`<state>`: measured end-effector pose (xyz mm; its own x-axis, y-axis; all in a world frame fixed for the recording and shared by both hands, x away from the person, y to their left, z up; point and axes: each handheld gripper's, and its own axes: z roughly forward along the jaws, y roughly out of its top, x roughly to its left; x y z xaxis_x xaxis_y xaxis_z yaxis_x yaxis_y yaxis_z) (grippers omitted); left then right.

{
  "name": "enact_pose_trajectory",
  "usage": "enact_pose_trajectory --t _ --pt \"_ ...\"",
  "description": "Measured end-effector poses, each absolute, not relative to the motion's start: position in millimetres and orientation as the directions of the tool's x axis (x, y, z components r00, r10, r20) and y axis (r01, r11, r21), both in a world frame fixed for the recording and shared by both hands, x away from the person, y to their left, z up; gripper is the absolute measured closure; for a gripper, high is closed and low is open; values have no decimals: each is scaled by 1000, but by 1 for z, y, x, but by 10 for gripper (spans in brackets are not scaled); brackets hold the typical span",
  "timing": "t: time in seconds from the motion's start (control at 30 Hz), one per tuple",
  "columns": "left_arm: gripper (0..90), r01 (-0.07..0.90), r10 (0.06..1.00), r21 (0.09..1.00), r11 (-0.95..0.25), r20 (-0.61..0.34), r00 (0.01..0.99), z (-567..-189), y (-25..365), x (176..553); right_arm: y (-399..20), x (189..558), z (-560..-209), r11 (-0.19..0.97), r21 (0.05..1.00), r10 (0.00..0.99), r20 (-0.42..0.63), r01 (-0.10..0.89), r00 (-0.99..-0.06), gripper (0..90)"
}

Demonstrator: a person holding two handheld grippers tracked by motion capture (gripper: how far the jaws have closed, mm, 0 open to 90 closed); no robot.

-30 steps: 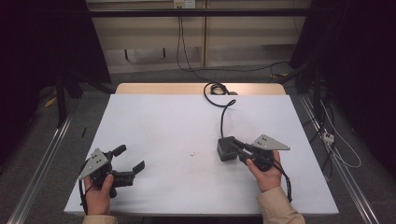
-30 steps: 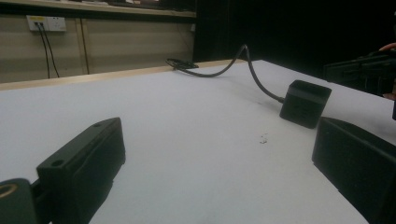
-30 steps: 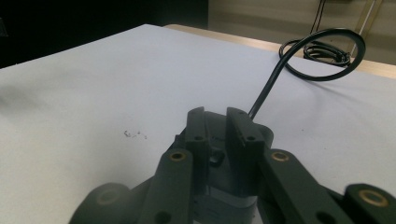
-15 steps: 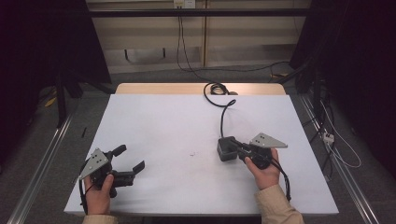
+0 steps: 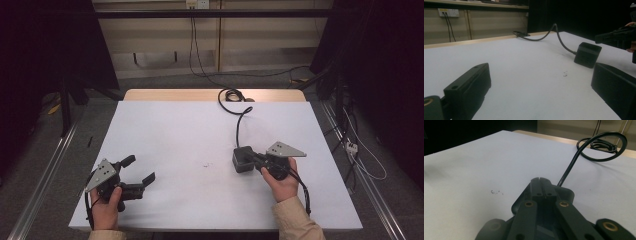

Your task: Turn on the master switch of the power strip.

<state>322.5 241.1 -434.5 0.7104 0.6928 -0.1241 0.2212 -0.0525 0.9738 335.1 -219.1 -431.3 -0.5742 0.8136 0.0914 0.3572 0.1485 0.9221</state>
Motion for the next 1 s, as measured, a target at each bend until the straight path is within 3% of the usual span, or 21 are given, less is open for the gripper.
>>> enact_pose_trajectory --t 1.0 --pt "24 221 694 974 -53 -123 709 -435 242 323 -218 336 -436 196 908 817 56 369 -574 900"
